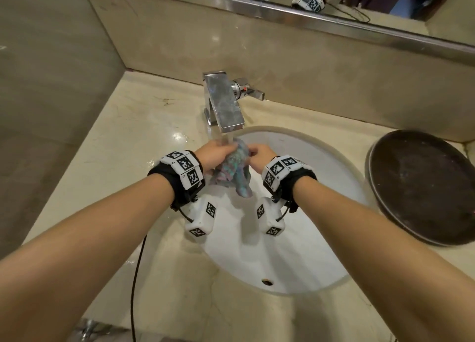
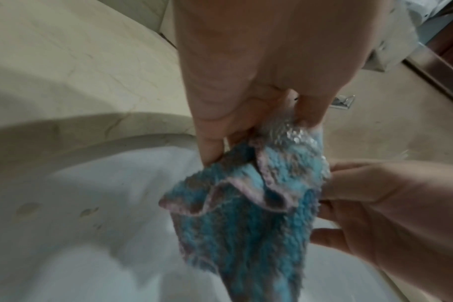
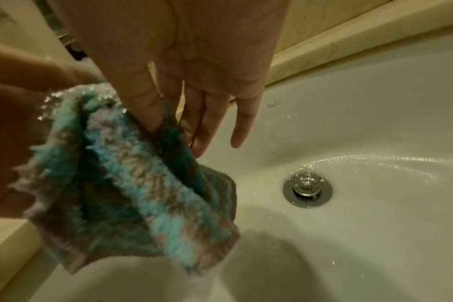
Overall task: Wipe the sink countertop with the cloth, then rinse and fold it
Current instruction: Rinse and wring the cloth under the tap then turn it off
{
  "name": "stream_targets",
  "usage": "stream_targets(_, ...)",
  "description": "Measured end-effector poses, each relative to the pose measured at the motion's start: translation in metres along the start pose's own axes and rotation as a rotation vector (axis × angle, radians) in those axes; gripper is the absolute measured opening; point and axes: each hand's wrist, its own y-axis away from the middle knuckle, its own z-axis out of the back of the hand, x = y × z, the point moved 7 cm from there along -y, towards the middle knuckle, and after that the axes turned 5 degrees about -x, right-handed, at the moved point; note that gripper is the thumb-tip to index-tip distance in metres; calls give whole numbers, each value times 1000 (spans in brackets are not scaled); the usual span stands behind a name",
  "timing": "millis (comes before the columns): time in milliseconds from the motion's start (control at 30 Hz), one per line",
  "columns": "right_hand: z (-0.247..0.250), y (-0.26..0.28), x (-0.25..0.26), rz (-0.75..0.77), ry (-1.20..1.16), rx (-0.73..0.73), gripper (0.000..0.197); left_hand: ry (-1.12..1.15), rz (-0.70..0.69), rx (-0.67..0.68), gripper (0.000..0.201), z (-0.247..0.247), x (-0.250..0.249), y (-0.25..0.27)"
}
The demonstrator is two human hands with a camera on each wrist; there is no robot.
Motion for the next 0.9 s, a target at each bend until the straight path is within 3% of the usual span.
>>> stream_targets(67, 5, -7, -4, -39, -17, -43, 23, -85, -60, 75, 22, -3, -3, 0)
stream_targets(133, 9, -16, -6, -75, -27, -48, 38, -171, -135, 80, 31, 0, -5, 0)
stream_targets(233, 15, -18, -4, -107, -93, -53, 43, -339, -163, -3, 57, 9, -2, -6)
stream_targets(367, 19, -17, -5, -120, -138, -59, 39, -520, -201, -134, 43, 19, -2, -10)
stream_targets(533, 24, -12, -12, -135, -147, -56, 31, -547, -320, -274, 28, 30, -9, -9)
stream_targets(667, 28, -3, -18, -132, -151, -36, 4, -580, -303, -299, 26, 35, -10, -13)
stream_targets(900, 34, -5, -26, -86, -14, -44, 35, -406, -240, -291, 28, 30, -9, -17)
